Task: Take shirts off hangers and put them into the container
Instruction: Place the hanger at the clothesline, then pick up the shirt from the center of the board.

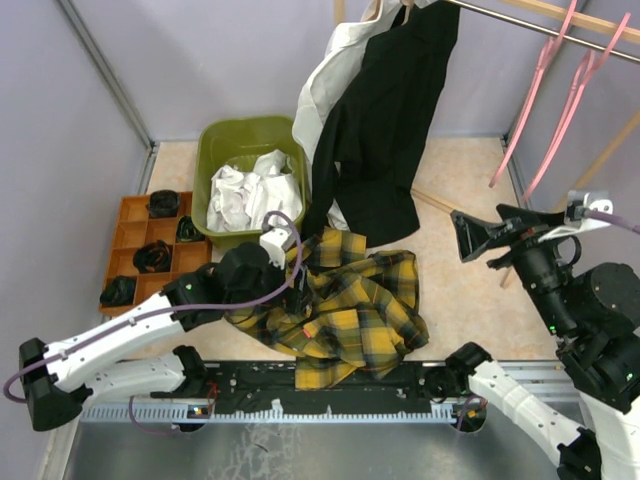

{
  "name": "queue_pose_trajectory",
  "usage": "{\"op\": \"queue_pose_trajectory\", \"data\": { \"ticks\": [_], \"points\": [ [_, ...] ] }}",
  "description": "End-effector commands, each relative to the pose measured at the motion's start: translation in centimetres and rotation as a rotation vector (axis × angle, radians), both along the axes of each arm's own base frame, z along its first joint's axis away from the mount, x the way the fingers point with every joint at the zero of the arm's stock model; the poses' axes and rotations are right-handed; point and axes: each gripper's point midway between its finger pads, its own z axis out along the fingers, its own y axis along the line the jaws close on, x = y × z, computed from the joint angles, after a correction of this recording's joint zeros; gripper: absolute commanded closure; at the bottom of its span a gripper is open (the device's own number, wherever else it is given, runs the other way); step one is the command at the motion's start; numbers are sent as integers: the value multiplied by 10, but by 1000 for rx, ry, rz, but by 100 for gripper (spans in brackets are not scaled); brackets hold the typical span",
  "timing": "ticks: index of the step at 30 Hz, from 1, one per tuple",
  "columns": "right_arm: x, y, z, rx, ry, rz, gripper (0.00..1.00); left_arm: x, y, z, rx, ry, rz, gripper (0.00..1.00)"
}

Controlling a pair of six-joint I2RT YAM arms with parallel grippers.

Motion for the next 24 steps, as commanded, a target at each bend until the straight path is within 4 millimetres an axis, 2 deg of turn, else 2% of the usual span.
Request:
{"op": "queue_pose_trajectory", "data": {
  "ticks": [1,5,14,19,22,24],
  "points": [
    [-16,21,-5,-40,-69,152,4,-8,-21,-2,-11,31,-106,1],
    [-28,31,-12,-56,-83,237,5,-9,-28,-17,24,69,-131,1],
    [-50,64,-38,-89,-44,464,4,-9,-36,-64,155,203,-129,1],
    [-55,84,-59,-112,31,580,4,-11,-31,-119,300,297,-115,1],
    [-53,94,-78,-126,104,630,4,-18,-28,-154,363,363,-120,1],
    [-51,99,-93,-131,155,653,4,-23,-26,-174,400,398,-123,4]
  ]
}}
